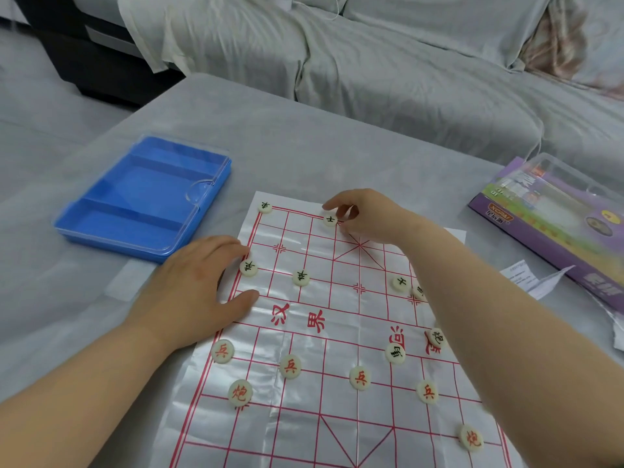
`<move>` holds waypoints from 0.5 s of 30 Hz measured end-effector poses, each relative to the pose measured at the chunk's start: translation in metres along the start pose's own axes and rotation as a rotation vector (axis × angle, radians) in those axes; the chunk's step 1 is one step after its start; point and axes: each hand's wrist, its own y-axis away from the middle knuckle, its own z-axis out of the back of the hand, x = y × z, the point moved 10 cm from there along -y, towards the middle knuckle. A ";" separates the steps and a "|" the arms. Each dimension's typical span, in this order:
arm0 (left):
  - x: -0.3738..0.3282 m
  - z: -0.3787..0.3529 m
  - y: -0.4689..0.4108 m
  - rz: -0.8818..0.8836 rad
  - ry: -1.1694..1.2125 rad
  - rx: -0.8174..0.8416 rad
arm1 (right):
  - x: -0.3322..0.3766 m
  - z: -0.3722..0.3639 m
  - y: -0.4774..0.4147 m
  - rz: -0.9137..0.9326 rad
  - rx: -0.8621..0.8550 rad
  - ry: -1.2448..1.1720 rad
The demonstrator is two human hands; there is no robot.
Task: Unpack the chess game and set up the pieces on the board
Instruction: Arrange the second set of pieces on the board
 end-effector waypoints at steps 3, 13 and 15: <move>-0.002 0.001 0.001 -0.007 0.008 -0.003 | 0.003 -0.003 0.001 0.022 0.013 0.015; -0.004 -0.001 0.000 0.002 0.015 0.031 | -0.002 0.000 -0.003 -0.025 -0.133 0.011; -0.004 -0.001 0.000 -0.003 0.014 0.028 | -0.001 0.000 -0.004 -0.027 -0.171 0.048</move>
